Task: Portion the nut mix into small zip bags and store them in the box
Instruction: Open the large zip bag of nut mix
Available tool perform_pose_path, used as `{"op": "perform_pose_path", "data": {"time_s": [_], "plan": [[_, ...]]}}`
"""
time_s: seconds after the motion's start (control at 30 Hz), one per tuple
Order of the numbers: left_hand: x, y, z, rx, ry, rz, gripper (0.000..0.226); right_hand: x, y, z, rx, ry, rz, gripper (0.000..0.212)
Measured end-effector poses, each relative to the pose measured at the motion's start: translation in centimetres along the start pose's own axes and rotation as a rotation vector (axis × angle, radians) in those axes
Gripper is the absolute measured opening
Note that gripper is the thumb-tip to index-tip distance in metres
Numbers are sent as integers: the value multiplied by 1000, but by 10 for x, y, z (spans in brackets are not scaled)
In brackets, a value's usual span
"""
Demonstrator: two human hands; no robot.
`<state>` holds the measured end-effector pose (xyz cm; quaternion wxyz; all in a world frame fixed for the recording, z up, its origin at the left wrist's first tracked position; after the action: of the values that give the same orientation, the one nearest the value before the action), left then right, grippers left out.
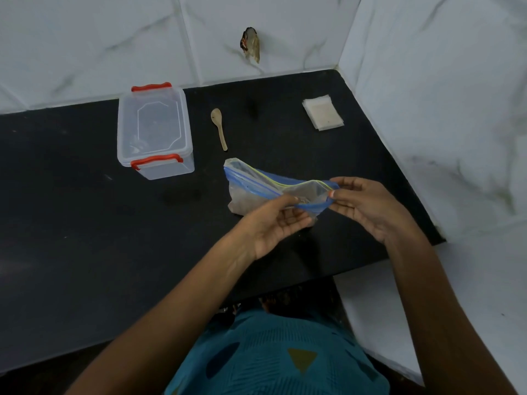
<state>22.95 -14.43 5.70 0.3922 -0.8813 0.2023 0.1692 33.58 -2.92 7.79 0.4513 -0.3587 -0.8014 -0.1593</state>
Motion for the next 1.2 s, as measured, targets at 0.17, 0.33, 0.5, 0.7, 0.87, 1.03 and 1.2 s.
{"op": "perform_pose_path", "data": {"time_s": [0.17,0.33,0.5,0.7,0.87,1.03,1.2], "plan": [[0,1,2,49,-102,-137,9,-4,0,4,-75,54,176,15],[7,10,12,45,-263,-144,19,-16,-4,12,-78,4,672,19],[11,13,14,59,-264,-108,23,-20,1,9,-101,31,299,14],[8,16,11,113,-262,9,25,-18,11,12,-108,-40,210,11],[14,24,10,54,-210,36,25,-22,11,17,-90,-146,456,15],[13,32,13,15,-196,-127,22,-22,12,17,-69,-119,363,16],[7,32,10,86,-193,-132,25,-19,21,13,36,10,117,19]]}}
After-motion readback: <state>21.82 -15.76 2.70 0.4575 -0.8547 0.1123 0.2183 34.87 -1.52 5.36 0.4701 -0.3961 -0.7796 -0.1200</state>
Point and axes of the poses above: each hand's wrist, its own z-axis towards the middle knuckle, its own y-axis out of the back of the hand, x = y × z, the point moved 2 cm from there along z, towards the middle knuckle, and after that the axes turned 7 degrees about x, right-handed, at the moved point
